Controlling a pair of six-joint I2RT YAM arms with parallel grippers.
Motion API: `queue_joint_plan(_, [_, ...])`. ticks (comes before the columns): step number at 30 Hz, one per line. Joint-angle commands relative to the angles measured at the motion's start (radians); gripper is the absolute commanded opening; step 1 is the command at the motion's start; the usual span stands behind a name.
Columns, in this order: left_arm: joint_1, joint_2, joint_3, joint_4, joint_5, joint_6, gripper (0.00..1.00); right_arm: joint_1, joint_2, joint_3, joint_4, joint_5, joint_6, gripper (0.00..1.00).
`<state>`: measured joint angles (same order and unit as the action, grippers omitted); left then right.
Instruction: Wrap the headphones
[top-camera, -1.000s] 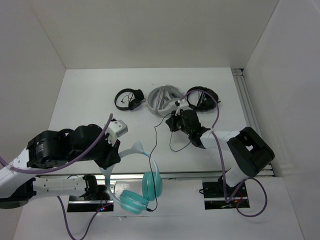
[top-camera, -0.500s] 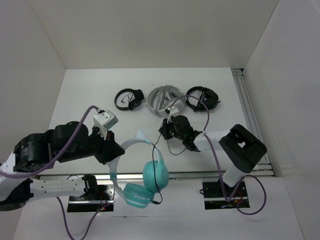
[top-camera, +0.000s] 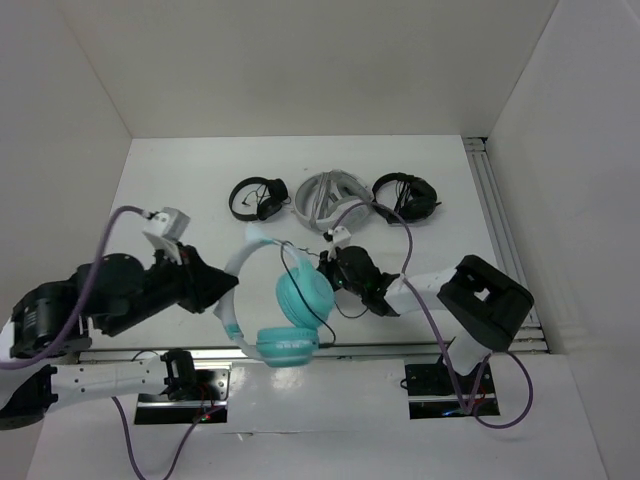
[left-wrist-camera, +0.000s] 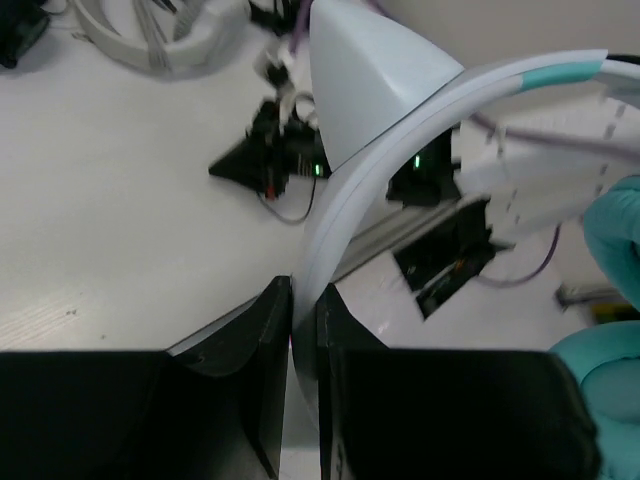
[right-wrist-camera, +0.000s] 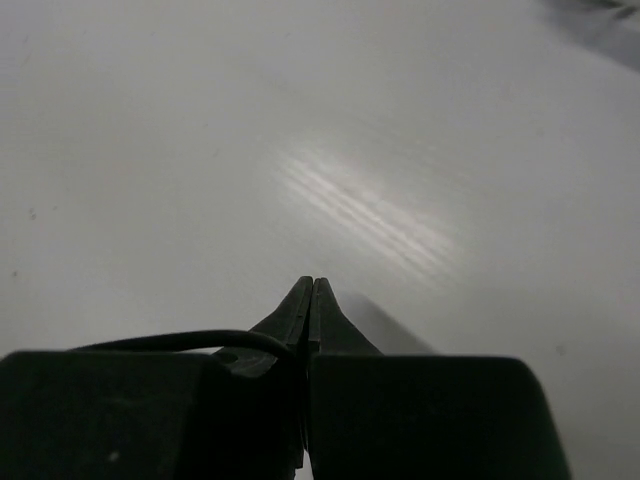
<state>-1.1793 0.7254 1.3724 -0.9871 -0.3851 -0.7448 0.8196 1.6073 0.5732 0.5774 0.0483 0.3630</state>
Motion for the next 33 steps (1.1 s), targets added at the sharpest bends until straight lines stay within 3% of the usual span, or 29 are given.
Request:
queue_joint_plan(1, [-0.002,-0.099,-0.016,0.171,-0.222,-0.197,0.00,0.084,-0.061,-0.024,0.068,0.100,0.045,0.00])
queue_joint_plan(5, [-0.002,-0.171,-0.055,0.182,-0.372,-0.318,0.00,0.183,-0.061,-0.024,0.059,0.166,0.056,0.00])
queue_joint_plan(10, [-0.002,-0.192,-0.067,0.082,-0.575,-0.442,0.00,0.337,-0.072,-0.003,0.023,0.292,0.056,0.00])
queue_joint_plan(18, [-0.002,-0.047,0.117,-0.235,-0.871,-0.468,0.00,0.547,-0.106,0.017,-0.011,0.384,0.054,0.00])
queue_joint_plan(22, [-0.002,-0.002,0.107,-0.280,-0.917,-0.469,0.00,0.599,-0.115,-0.007,0.122,0.300,0.019,0.00])
queue_joint_plan(25, [-0.002,0.045,0.077,-0.335,-0.940,-0.551,0.00,0.609,-0.087,0.010,0.153,0.223,0.019,0.03])
queue_joint_plan(29, [0.027,0.130,0.053,-0.372,-0.953,-0.608,0.00,0.658,-0.047,0.054,0.121,0.223,0.010,0.02])
queue_joint_plan(33, [0.134,0.215,0.041,-0.363,-0.943,-0.585,0.00,0.748,-0.078,0.077,0.087,0.304,-0.009,0.00])
